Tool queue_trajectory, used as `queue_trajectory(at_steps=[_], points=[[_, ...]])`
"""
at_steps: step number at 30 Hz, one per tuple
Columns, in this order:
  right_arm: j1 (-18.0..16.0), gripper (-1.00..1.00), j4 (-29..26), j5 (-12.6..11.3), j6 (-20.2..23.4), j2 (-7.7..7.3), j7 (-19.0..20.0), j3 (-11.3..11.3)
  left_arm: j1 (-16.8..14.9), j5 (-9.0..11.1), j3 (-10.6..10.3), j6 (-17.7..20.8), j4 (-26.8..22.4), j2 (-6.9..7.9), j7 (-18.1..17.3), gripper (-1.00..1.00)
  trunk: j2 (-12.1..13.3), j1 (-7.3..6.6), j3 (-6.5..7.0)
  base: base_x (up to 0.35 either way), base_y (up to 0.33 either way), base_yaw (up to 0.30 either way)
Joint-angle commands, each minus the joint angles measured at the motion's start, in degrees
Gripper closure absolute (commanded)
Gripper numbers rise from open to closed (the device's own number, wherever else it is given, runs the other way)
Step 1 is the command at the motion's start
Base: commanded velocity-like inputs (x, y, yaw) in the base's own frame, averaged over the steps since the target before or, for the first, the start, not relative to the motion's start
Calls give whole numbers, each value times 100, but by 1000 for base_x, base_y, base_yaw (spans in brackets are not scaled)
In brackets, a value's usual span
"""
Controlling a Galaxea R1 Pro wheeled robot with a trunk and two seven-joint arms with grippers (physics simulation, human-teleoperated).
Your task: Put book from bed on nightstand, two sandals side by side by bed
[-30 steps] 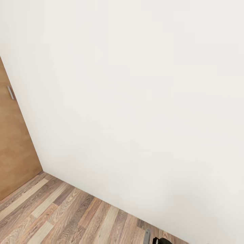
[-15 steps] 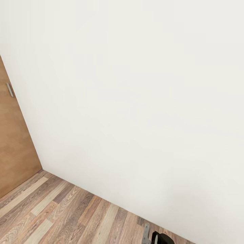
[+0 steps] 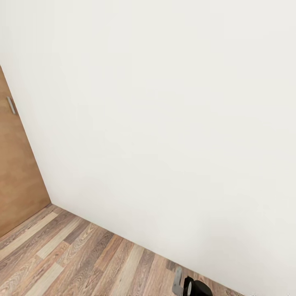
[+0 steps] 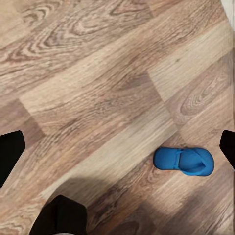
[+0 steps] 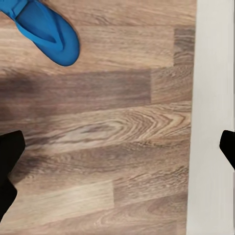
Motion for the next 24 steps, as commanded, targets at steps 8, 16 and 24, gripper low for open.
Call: queue_trajectory(at_steps=[8,16,24], points=[[-3,-100,-123,61,28,1,23,11,1,70,13,771,-808,-38,-78,-100,-325,176,-149,0,0,0],[-2,-100,-143,50,-7,-6,-104,-6,-2,416,0,1362,-1818,-85,-91,-100,-646,352,-293,0,0,0],[-2,-100,-141,48,-15,-25,-135,-54,-17,940,-135,1672,-2223,-83,-79,-100,-966,528,-436,0,0,0]])
